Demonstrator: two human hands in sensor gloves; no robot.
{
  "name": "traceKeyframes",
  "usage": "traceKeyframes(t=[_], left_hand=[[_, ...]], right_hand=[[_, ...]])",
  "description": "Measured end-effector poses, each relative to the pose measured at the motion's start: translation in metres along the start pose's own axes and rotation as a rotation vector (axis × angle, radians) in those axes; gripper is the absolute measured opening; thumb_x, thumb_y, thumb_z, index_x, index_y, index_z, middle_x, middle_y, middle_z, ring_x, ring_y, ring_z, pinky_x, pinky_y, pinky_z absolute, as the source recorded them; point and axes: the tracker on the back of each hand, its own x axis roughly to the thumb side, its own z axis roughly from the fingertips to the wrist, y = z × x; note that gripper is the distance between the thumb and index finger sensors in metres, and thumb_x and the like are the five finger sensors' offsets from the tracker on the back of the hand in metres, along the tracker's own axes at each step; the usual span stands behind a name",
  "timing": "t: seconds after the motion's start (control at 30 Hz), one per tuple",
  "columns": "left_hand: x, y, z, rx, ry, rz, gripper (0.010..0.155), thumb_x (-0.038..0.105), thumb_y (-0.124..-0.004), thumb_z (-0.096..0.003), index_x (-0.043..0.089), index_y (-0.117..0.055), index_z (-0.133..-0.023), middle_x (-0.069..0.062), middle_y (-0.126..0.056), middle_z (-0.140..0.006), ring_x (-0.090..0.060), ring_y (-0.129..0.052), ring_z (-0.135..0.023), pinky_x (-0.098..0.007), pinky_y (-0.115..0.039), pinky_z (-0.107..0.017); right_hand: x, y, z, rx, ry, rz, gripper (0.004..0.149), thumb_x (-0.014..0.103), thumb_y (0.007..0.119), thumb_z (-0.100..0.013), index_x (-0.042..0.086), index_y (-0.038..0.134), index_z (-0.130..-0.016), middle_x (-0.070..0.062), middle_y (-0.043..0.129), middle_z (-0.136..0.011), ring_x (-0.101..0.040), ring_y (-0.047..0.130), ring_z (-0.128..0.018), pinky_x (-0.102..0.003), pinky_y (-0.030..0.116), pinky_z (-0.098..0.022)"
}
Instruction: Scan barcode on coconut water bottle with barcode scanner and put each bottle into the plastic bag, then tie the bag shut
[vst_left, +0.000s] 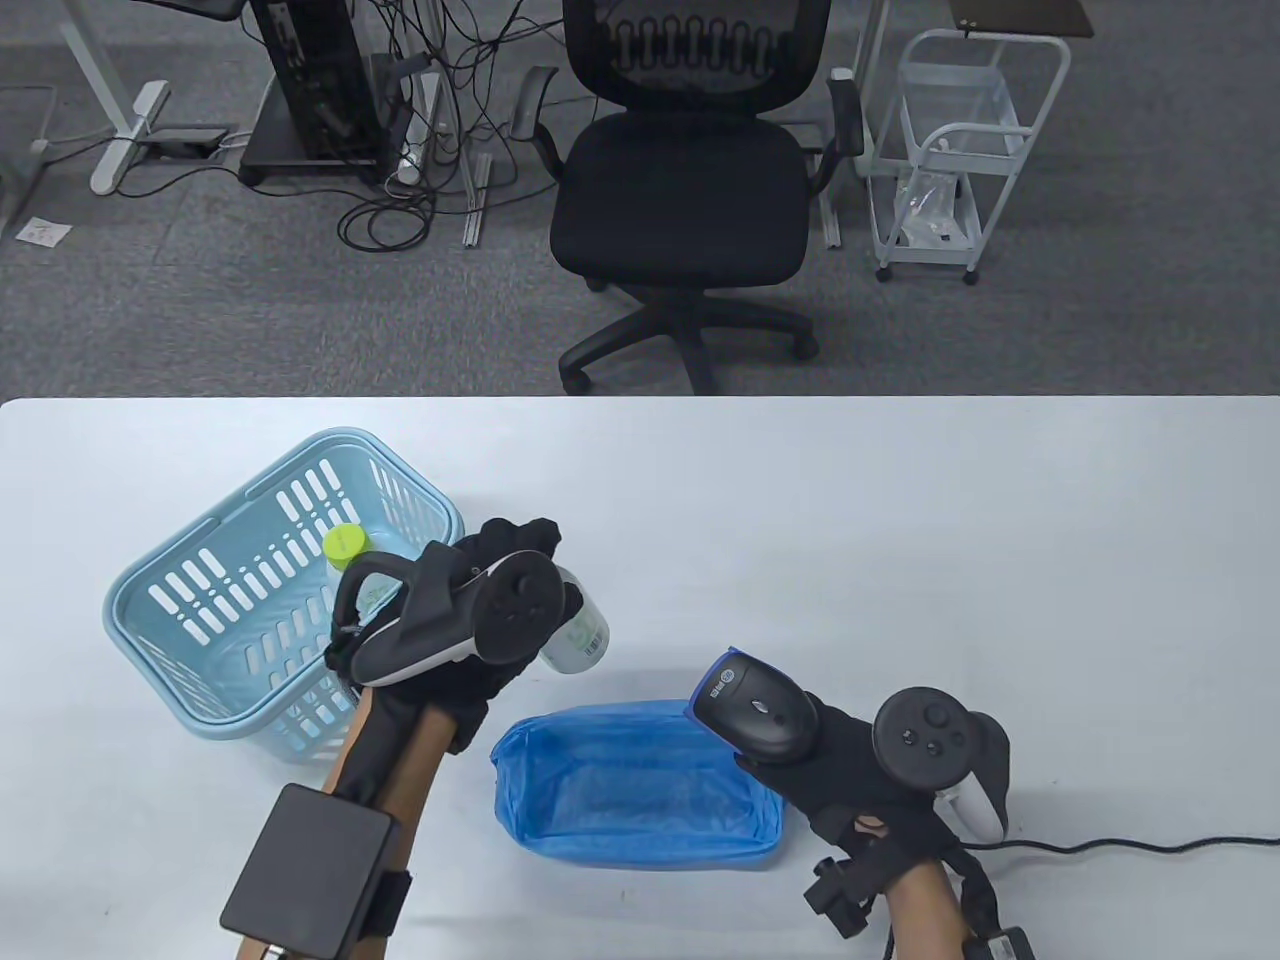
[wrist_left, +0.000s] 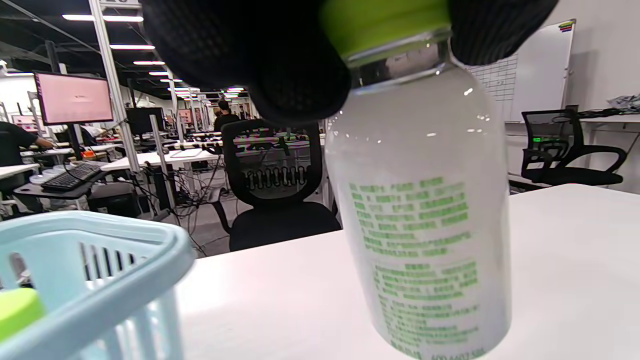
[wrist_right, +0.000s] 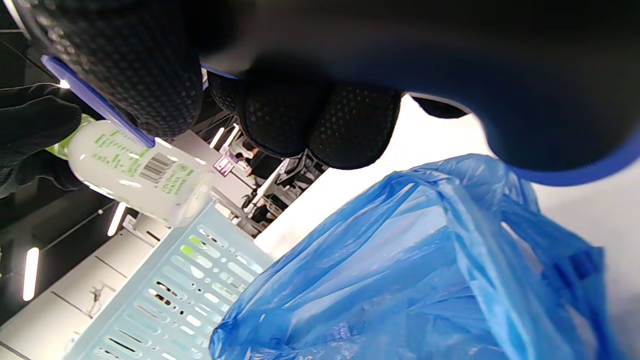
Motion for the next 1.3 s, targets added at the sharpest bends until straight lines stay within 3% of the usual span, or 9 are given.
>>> traceKeyframes(t=[0.23,0.4,0.63,0.87,1.2,1.3], left_hand=[[0.015,-0.002,-0.002,0.005,-0.018,0.025,0.067,0.055,-0.071,-0.0635,0.013,-0.063,-0.114,-0.008,-0.083,-0.103,-0.020,-0.099,-0.068,-0.050,-0.085,-0.058],[0.019,-0.008,0.010,-0.006,-0.087,0.029,0.066,0.056,-0.073,-0.0630,0.014,-0.064,-0.114,-0.007,-0.083,-0.103,-0.020,-0.099,-0.070,-0.051,-0.085,-0.059],[0.027,-0.047,0.030,-0.103,-0.241,0.032,0.064,0.057,-0.081,-0.0601,0.020,-0.071,-0.110,-0.004,-0.088,-0.101,-0.020,-0.101,-0.068,-0.050,-0.086,-0.058],[0.033,-0.095,0.034,-0.159,-0.271,0.014,0.063,0.056,-0.084,-0.0588,0.022,-0.072,-0.110,-0.002,-0.088,-0.102,-0.021,-0.102,-0.071,-0.051,-0.086,-0.059],[0.036,-0.115,0.034,-0.137,-0.277,-0.058,0.065,0.059,-0.085,-0.0568,0.024,-0.072,-0.110,0.001,-0.087,-0.103,-0.020,-0.100,-0.074,-0.051,-0.084,-0.061],[0.032,-0.110,0.031,-0.237,-0.281,-0.038,0.076,0.069,-0.077,-0.0559,0.025,-0.062,-0.117,0.001,-0.078,-0.112,-0.024,-0.092,-0.088,-0.055,-0.076,-0.069]], right_hand=[[0.002,0.000,0.000,0.011,-0.027,-0.030,0.041,0.045,0.088,-0.054,0.022,0.080,-0.087,0.007,0.095,-0.072,-0.020,0.102,-0.067,-0.053,0.081,-0.060],[0.000,-0.003,0.002,-0.036,0.000,-0.020,0.045,0.045,0.088,-0.054,0.021,0.077,-0.090,0.006,0.095,-0.074,-0.020,0.101,-0.068,-0.053,0.081,-0.061],[-0.004,-0.003,0.002,-0.073,0.053,0.016,0.053,0.045,0.086,-0.054,0.015,0.071,-0.095,0.006,0.093,-0.076,-0.021,0.101,-0.069,-0.053,0.080,-0.061],[-0.004,-0.002,0.002,-0.066,0.064,0.044,0.052,0.045,0.086,-0.054,0.017,0.071,-0.094,0.005,0.093,-0.076,-0.021,0.100,-0.069,-0.053,0.080,-0.061],[-0.003,-0.004,0.002,-0.076,0.075,0.060,0.051,0.045,0.086,-0.054,0.017,0.071,-0.094,0.005,0.093,-0.077,-0.022,0.100,-0.070,-0.054,0.079,-0.062],[-0.003,-0.005,0.004,-0.084,0.074,0.060,0.051,0.045,0.086,-0.054,0.017,0.071,-0.094,0.005,0.093,-0.077,-0.022,0.100,-0.071,-0.054,0.079,-0.062]])
